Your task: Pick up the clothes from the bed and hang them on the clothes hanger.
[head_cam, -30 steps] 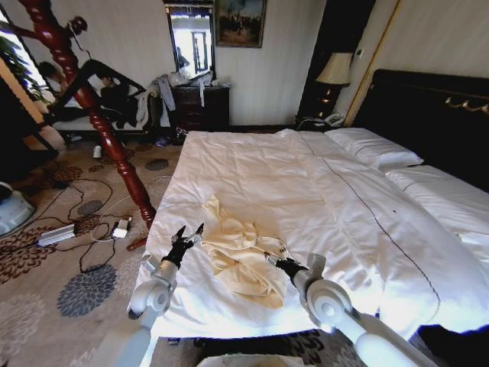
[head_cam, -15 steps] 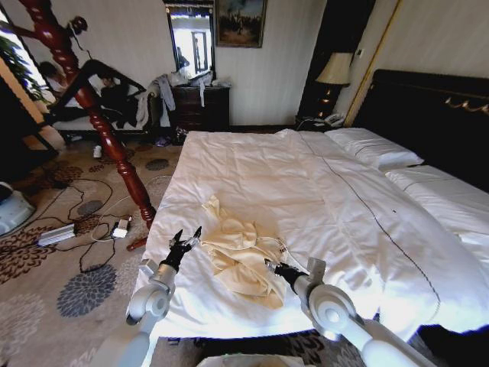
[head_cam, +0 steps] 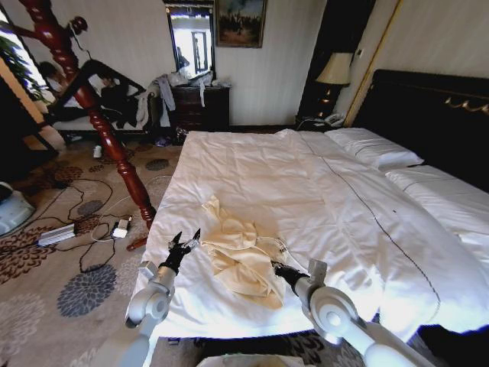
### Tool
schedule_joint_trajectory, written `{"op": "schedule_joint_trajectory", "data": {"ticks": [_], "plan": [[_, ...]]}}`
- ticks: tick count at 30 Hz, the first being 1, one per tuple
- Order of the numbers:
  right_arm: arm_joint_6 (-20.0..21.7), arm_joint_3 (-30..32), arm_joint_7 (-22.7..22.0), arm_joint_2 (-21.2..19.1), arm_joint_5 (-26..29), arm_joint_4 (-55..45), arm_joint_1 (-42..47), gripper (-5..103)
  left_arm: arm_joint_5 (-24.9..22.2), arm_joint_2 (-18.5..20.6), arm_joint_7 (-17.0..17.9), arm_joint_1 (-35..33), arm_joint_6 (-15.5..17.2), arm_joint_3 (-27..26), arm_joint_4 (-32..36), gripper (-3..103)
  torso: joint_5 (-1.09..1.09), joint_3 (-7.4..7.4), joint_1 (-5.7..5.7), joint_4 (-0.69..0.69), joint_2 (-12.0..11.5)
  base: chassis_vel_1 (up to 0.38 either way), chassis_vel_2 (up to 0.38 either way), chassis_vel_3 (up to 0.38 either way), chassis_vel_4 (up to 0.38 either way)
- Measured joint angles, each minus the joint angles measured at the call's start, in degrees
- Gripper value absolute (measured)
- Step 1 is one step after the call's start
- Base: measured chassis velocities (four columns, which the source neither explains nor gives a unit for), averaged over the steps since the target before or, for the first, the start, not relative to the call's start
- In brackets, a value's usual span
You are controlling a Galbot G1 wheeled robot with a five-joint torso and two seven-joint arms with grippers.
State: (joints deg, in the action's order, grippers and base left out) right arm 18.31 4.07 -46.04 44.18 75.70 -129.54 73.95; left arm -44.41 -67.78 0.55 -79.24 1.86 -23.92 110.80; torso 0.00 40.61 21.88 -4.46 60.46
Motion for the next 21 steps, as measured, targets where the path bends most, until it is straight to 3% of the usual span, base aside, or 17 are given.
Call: {"op": "schedule_joint_trajectory", "data": {"ticks": [9, 12, 18, 21], "plan": [[-1.11, -0.17, 2.37, -0.21, -2.37, -0.18, 0.22, 0, -0.05, -0.31, 0.11, -0.23, 0.03, 0.20, 0.17, 100, 0.00, 0.00, 0.00, -0.01, 0.00, 0.000, 0.000, 0.000, 0.000], [-3.72, 2.08, 6.42, -0.55, -6.55, -0.24, -3.56, 0, -0.17, -0.38, 0.17, -0.24, 0.03, 0.20, 0.27, 100, 0.00, 0.00, 0.00, -0.01, 0.00, 0.000, 0.000, 0.000, 0.000], [-6.86, 5.78, 11.32, -2.11, -7.53, -0.35, -9.42, 0, -0.20, -0.45, 0.21, -0.19, 0.03, 0.32, 0.10, 100, -0.01, 0.00, 0.01, 0.02, 0.00, 0.000, 0.000, 0.000, 0.000], [-9.71, 7.13, 16.41, -3.18, -11.27, -0.63, -10.73, 0, -0.31, -0.68, 0.22, 0.03, 0.03, 0.44, 0.07, 100, -0.01, 0.00, 0.00, 0.00, 0.00, 0.000, 0.000, 0.000, 0.000]]}}
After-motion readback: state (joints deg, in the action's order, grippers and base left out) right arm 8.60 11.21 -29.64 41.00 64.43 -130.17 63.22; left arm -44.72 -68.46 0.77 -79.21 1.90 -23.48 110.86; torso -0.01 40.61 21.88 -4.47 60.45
